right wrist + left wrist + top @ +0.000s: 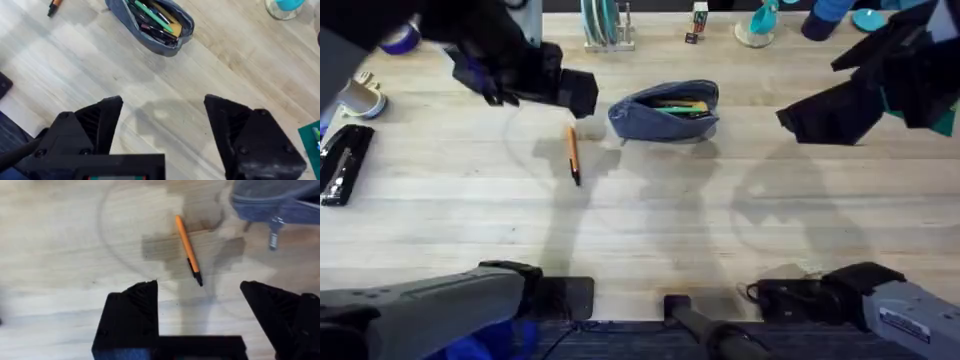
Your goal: Unzip the bag, pick up the pens from the table one at a time and place them inside, then zip the bag closed.
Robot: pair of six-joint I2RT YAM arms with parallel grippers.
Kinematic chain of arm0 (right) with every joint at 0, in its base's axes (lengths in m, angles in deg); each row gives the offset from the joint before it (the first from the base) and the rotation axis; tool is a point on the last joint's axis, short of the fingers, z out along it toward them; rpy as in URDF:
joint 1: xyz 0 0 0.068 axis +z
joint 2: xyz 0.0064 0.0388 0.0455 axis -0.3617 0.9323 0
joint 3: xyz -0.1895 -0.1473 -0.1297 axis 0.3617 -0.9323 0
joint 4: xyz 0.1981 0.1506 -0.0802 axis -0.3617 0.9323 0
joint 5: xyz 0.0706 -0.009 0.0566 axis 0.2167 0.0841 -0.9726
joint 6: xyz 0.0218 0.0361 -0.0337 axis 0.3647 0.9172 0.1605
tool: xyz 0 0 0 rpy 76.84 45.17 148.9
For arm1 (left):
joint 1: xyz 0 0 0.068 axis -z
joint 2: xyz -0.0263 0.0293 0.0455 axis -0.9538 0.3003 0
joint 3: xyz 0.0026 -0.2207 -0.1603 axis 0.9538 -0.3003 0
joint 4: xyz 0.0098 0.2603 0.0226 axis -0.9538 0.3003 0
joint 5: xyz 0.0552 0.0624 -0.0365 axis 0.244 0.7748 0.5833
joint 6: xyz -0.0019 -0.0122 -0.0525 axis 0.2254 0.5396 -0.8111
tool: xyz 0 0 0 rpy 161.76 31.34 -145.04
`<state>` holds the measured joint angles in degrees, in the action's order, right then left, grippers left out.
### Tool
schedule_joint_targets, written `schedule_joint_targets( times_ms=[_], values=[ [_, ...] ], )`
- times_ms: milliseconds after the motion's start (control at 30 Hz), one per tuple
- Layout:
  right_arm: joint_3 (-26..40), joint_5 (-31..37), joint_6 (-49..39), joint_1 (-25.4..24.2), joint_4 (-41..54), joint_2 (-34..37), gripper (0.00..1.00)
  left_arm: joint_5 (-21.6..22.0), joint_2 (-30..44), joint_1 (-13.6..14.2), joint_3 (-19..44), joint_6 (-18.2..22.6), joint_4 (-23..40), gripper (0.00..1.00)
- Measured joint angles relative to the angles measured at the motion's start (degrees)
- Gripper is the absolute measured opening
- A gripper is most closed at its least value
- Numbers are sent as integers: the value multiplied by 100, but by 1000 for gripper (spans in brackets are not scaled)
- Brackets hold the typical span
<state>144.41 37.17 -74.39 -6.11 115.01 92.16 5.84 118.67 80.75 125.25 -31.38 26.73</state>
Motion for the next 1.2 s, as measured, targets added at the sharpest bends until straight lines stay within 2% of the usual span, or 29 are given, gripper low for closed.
schedule_joint_targets(
  times_ms=[167, 267, 633, 900, 1200],
  values=[
    [0, 0, -1, 0, -2, 0, 997, 0, 0, -244, -685, -578, -420, 995],
    [0, 0, -1, 0, 0, 0, 997, 2, 0, -352, -1004, -777, -658, 995],
    [0, 0, -2, 0, 0, 0, 997, -173, 0, -367, -1806, -1223, -1446, 995],
    [0, 0, -1, 0, 0, 0, 998, -175, 113, -367, -1969, -1352, -1821, 995],
    [0, 0, -2, 0, 0, 0, 997, -175, 979, -367, -1993, -1380, -2397, 995]
  ],
)
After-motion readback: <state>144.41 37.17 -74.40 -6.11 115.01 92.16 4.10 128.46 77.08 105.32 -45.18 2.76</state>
